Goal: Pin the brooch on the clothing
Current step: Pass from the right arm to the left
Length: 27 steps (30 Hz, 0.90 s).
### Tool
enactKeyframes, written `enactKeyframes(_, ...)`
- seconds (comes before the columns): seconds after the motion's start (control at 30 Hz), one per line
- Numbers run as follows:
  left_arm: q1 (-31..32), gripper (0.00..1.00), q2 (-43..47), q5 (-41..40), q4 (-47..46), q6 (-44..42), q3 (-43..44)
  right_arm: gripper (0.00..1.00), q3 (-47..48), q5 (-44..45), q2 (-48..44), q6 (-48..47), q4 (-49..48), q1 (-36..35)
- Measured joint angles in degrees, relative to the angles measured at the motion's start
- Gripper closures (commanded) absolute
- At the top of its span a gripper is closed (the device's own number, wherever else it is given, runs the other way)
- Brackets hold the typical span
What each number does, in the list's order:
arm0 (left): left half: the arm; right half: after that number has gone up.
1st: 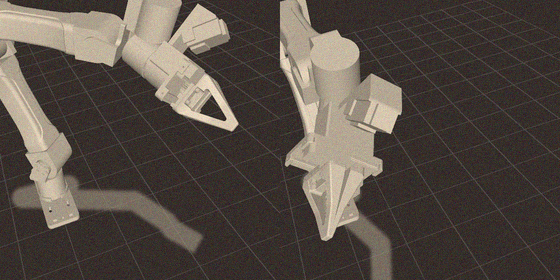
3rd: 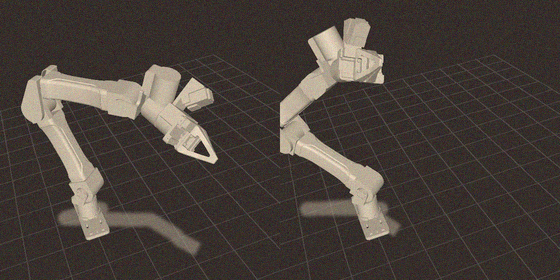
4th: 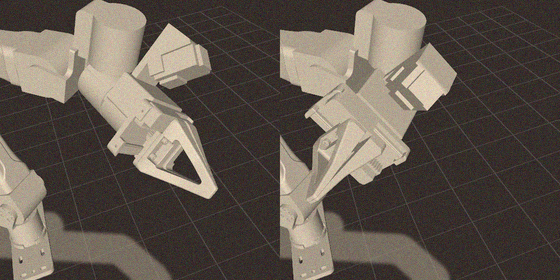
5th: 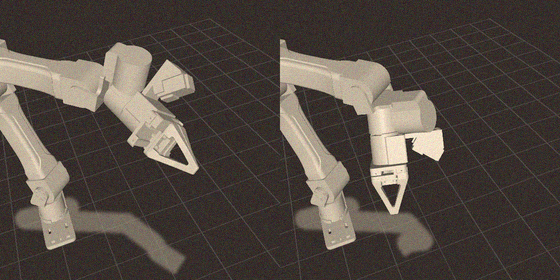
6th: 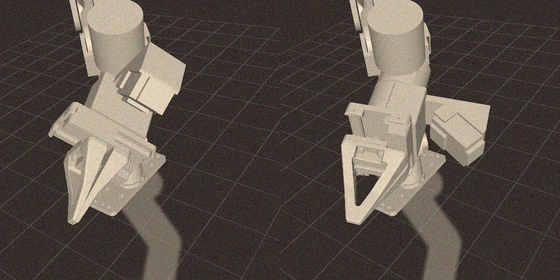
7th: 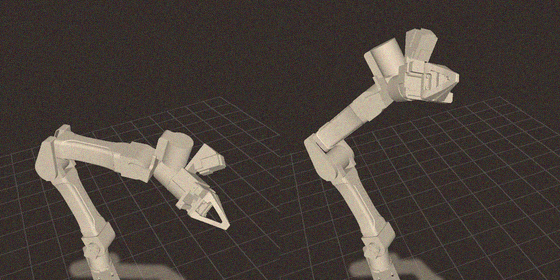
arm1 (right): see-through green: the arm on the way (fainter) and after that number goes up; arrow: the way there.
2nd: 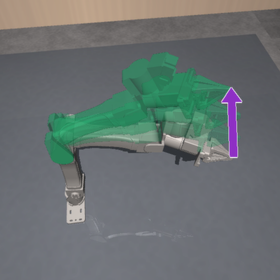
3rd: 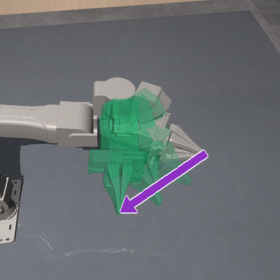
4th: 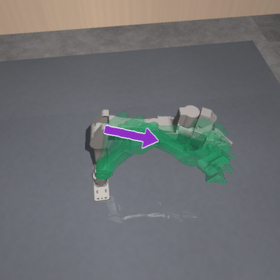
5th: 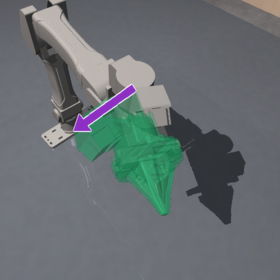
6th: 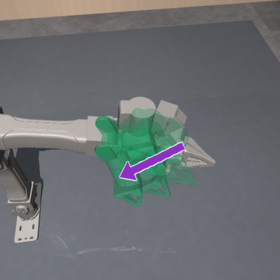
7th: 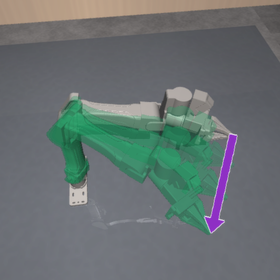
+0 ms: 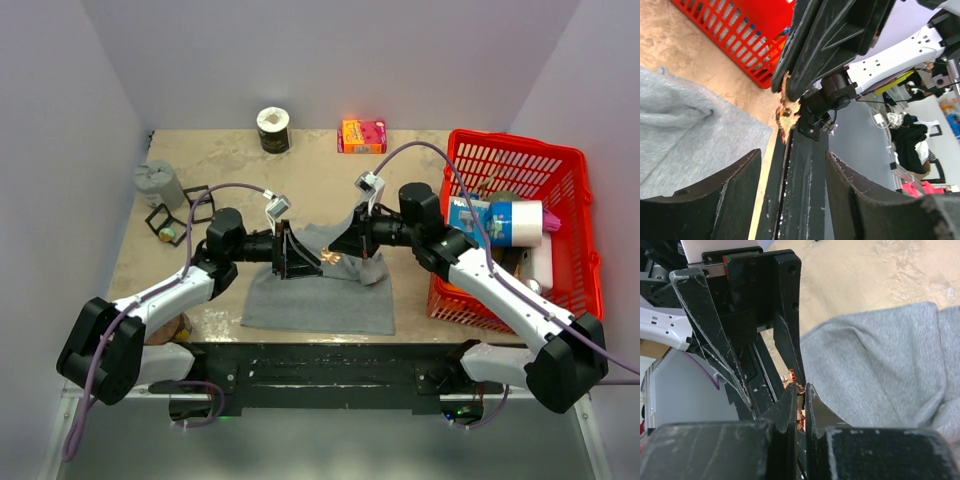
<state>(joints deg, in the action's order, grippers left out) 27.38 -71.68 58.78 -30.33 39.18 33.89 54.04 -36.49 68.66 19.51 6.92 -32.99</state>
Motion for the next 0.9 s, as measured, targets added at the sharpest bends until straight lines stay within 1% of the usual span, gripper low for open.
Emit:
enactKeyframes(0.13,0.0,0.49,-1.18,0.55,-3.8,2.45,-0.92,1.0,0.02,-0.61,0.85,-0.61,0.46,0.0)
enactKeyframes(0.2,0.0,0.54,-1.68,0.61,-5.22,3.56,-0.98,1.0,0.04,-0.68,0.96,-0.83,0.48,0.0)
enactKeyframes(0.33,0.0,0.58,-2.49,0.57,-8.09,5.6,-1.07,1.0,0.07,-1.03,1.16,-1.01,0.46,0.0)
enactKeyframes(0.47,0.0,0.66,-3.56,0.39,-12.2,8.26,-1.95,1.0,0.07,-1.92,1.16,-0.96,0.33,-0.07)
enactKeyframes(0.53,0.0,0.74,-4.24,0.37,-13.55,9.42,-2.12,1.0,0.07,-2.1,1.16,-0.96,0.28,-0.11)
enactKeyframes(0.8,0.0,0.76,-5.42,-0.33,-16.9,12.04,-2.89,1.0,0.07,-2.27,1.7,-0.98,-0.26,-0.28)
enactKeyframes(0.9,0.0,0.81,-5.81,-0.55,-18.16,12.98,-3.15,1.0,0.07,-2.34,2.01,-0.96,-0.66,-0.39)
